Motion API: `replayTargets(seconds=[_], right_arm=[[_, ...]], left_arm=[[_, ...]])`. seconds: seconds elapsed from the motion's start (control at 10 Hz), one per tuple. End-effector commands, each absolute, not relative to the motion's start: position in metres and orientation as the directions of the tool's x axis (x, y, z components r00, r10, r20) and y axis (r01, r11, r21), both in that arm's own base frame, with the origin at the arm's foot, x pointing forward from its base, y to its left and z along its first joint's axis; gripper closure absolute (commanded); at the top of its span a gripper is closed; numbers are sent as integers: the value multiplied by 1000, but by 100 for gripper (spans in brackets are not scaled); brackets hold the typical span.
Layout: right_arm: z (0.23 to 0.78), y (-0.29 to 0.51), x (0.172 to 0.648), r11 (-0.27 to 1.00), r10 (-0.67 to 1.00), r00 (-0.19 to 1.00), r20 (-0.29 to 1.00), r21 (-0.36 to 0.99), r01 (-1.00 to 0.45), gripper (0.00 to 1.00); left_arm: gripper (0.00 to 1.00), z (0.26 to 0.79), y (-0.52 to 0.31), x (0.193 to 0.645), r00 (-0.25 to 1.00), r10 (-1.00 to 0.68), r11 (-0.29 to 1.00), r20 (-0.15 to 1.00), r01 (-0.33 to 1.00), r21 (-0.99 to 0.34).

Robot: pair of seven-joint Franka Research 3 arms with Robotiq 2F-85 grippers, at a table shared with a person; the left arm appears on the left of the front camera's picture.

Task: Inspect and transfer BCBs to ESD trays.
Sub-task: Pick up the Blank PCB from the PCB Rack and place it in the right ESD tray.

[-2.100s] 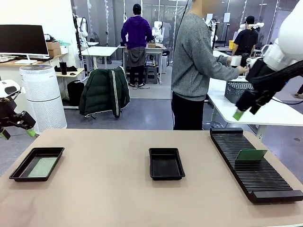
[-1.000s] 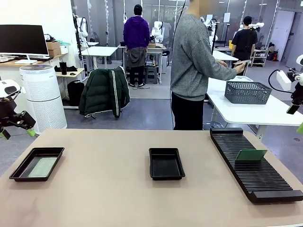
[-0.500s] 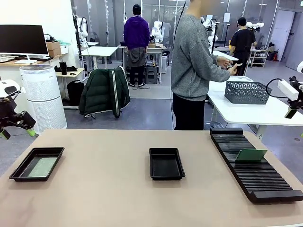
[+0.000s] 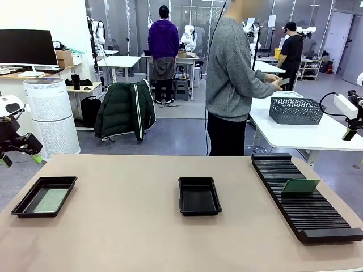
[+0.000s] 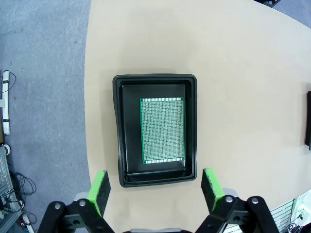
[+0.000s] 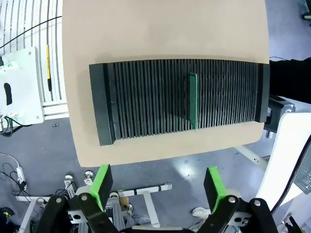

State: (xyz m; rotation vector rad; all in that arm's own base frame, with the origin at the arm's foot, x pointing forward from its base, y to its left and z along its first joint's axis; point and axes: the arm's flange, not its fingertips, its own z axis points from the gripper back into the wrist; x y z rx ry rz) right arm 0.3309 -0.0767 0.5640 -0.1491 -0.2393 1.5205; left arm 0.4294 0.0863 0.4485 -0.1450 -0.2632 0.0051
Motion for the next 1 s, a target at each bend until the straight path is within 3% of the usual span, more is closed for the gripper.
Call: replayTargets(seconds=[0.0,0.9], right_arm=[[564,-77,331,48,997,33,62,-245,-968,0],[455,-68,386,-70,992,-92,84,-236,-969,0]], left_arm=[[0,447,89,430,966,20,990,257,16,-137],[0,447,89,430,966,20,990,257,16,-137]])
